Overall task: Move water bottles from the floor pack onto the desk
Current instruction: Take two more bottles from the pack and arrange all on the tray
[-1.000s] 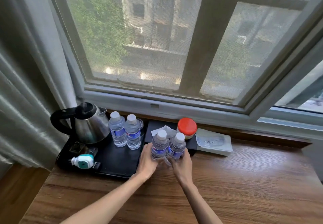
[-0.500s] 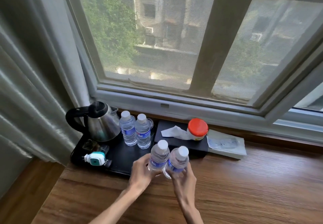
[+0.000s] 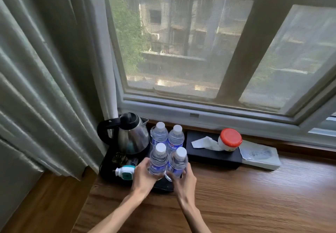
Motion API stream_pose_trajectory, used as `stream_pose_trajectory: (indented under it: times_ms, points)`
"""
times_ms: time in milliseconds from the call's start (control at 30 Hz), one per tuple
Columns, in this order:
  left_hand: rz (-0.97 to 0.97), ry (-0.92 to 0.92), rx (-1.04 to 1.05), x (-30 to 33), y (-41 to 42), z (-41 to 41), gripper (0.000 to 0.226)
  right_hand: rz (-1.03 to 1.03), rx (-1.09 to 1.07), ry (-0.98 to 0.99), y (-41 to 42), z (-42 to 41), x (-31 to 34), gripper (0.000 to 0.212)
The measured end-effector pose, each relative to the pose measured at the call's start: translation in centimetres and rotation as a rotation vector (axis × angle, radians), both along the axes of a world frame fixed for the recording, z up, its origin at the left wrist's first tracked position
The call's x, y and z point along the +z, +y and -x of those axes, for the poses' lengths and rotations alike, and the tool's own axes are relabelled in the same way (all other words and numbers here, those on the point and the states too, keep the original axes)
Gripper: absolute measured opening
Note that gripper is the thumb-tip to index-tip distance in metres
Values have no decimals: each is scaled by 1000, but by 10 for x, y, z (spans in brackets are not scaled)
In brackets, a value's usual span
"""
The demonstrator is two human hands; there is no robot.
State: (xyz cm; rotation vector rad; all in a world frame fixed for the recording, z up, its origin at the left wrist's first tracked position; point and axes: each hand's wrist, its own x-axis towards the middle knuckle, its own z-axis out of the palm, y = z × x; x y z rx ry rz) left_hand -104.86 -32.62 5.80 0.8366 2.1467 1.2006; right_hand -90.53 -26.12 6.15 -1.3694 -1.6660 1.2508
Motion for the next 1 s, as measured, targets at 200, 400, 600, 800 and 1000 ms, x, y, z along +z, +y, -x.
stream_pose_trajectory:
  times_ms: [200,400,600,800,1000]
  points:
    - [51,51,-58,-11,5,12,61,43,-35,-51,2,15,-12,56]
    - [58,67,-126,-12,13,18,63,18,-88,-78,7,28,-11,49]
    - [53,70,-192,-7,18,29,73,9,-93,-103,7,30,-13,43]
    - [109,99,-171,1,34,31,77,32,-98,-86,5,29,-10,42]
    - [141,111,-137,-1,37,24,69,18,-94,-85,4,31,-10,43]
